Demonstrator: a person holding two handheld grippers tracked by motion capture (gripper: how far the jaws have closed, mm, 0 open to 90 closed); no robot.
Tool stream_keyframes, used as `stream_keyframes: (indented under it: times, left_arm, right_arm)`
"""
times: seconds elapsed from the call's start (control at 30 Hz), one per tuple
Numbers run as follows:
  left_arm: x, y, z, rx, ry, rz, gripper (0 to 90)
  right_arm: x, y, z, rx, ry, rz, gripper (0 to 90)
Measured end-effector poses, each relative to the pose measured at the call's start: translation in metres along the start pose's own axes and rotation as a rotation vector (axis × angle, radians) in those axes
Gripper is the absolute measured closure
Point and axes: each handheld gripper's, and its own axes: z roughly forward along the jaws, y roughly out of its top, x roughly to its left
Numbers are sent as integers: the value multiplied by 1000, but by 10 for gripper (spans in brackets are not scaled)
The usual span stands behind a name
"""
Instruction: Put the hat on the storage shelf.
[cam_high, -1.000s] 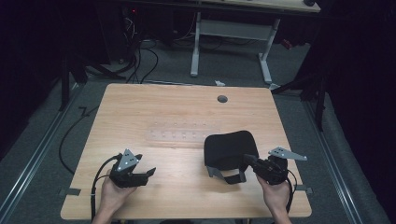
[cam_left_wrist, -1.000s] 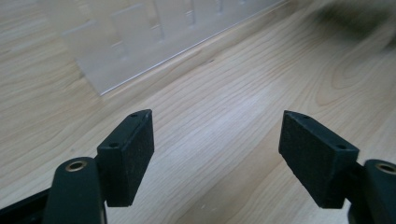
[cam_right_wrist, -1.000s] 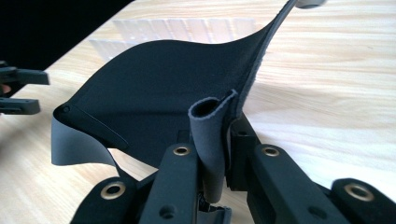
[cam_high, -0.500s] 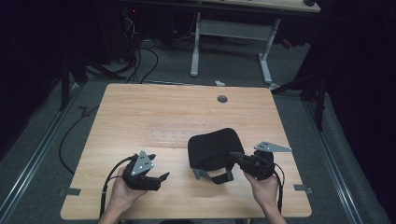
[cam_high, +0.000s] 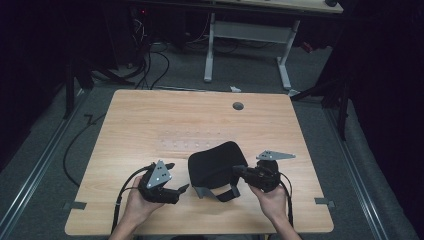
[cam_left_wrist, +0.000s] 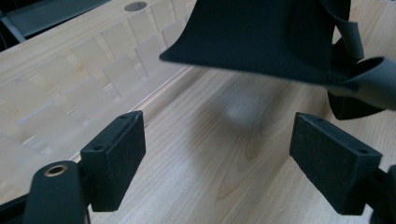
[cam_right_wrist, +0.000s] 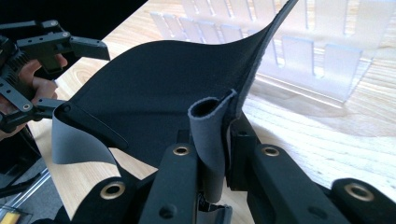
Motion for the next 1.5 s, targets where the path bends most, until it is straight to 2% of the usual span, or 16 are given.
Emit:
stream_keyframes:
  times: [0.33, 0.93, 1.1, 1.37, 1.4, 1.47, 1.5]
  left_arm:
    - [-11, 3, 7, 17, -25, 27, 180]
    - [-16, 3, 11, 32, -38, 67, 184]
    - [-17, 3, 12, 31, -33, 92, 187]
    - [-14, 4, 12, 24, -21, 94, 212]
    - [-15, 4, 12, 26, -30, 90, 225]
    - [-18, 3, 12, 28, -73, 81, 274]
    - [-20, 2, 13, 28, -74, 89, 281]
  right_arm:
    - [4, 2, 5, 29, 14, -8, 841]
    - [5, 5, 10, 82, 36, 30, 839]
    - [7, 8, 11, 94, 41, 34, 839]
    - [7, 10, 9, 78, 94, 60, 839]
    - [7, 11, 9, 74, 104, 62, 840]
    - [7, 12, 9, 69, 135, 72, 840]
    - [8, 13, 11, 68, 158, 79, 840]
